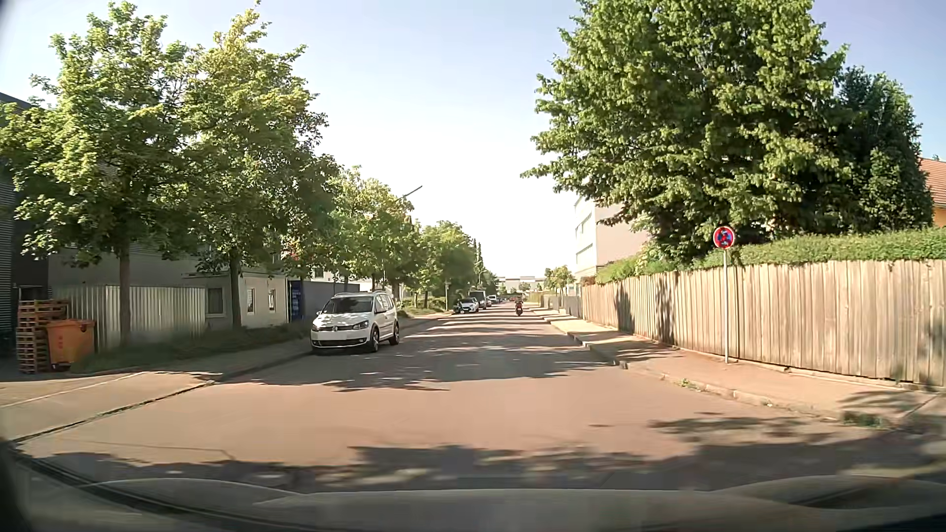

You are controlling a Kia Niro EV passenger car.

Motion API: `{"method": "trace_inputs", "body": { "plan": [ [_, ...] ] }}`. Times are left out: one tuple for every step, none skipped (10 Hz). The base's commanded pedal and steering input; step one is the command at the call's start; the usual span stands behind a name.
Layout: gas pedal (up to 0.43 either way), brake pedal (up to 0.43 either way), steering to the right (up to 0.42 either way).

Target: Follow the waypoints while adhering to traffic rules and regulations

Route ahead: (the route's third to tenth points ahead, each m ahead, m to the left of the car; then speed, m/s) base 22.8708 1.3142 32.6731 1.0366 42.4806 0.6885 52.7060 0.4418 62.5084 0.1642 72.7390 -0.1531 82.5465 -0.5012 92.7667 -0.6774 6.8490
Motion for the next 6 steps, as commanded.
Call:
{"method": "trace_inputs", "body": {
  "plan": [
    [0.248,0.0,0.0],
    [0.248,0.0,0.0],
    [0.248,0.0,0.0],
    [0.248,0.0,0.0],
    [0.248,0.0,0.001],
    [0.248,0.0,0.0]
  ]
}}
